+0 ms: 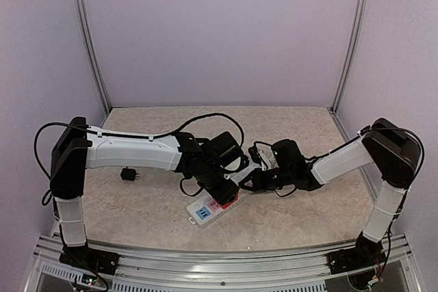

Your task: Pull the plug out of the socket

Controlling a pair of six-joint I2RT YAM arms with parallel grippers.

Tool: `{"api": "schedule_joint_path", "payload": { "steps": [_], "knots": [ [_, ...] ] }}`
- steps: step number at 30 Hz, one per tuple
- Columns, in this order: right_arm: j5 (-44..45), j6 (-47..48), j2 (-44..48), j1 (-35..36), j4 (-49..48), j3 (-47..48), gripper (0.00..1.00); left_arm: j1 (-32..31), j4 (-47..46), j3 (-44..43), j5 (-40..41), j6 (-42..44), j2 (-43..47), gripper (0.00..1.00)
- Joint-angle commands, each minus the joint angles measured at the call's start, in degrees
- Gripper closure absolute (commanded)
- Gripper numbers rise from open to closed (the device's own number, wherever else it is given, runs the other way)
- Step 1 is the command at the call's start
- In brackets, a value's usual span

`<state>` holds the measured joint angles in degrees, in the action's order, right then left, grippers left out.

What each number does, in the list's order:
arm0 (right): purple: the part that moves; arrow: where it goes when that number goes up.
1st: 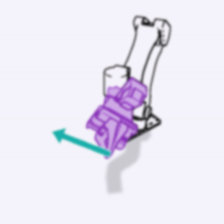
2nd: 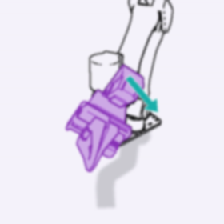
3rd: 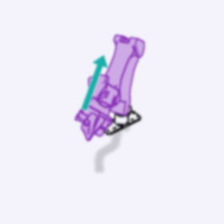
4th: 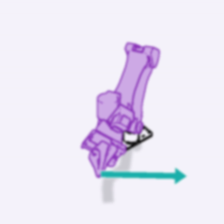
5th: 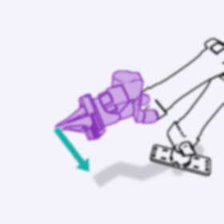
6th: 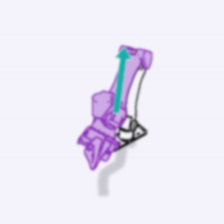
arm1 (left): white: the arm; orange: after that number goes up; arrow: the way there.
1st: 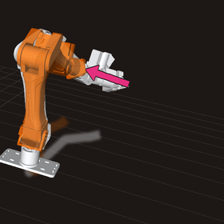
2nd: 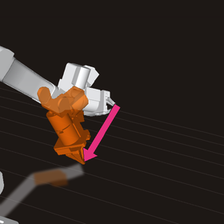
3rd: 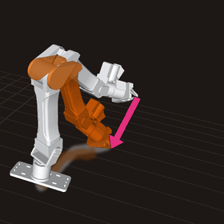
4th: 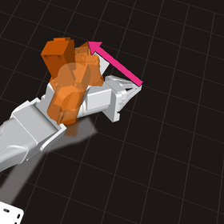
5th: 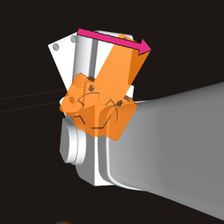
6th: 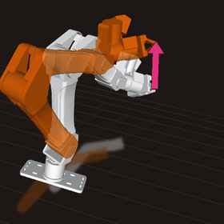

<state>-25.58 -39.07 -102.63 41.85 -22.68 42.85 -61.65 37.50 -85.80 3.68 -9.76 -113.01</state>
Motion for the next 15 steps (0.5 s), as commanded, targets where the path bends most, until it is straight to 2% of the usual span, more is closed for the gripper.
{"api": "schedule_joint_path", "payload": {
  "steps": [1,9,12,15],
  "knots": [
    [0.1,-0.1,-2.7,0.4,0.8,-1.6,1.0,-0.4,-0.3,-2.5,5.9,0.4,-0.8,0.76],
    [0.5,-0.1,-2.8,0.5,0.4,-2.0,1.0,2.5,-6.3,1.5,-7.1,-1.6,3.7,0.76],
    [0.6,0.1,-3.3,0.4,0.4,-2.0,1.0,1.8,-3.9,-0.3,-4.2,-0.6,3.6,0.76],
    [0.4,0.0,-3.7,0.4,0.0,-2.1,1.0,-0.5,2.8,-4.7,4.6,1.1,0.4,0.76]
  ]
}}
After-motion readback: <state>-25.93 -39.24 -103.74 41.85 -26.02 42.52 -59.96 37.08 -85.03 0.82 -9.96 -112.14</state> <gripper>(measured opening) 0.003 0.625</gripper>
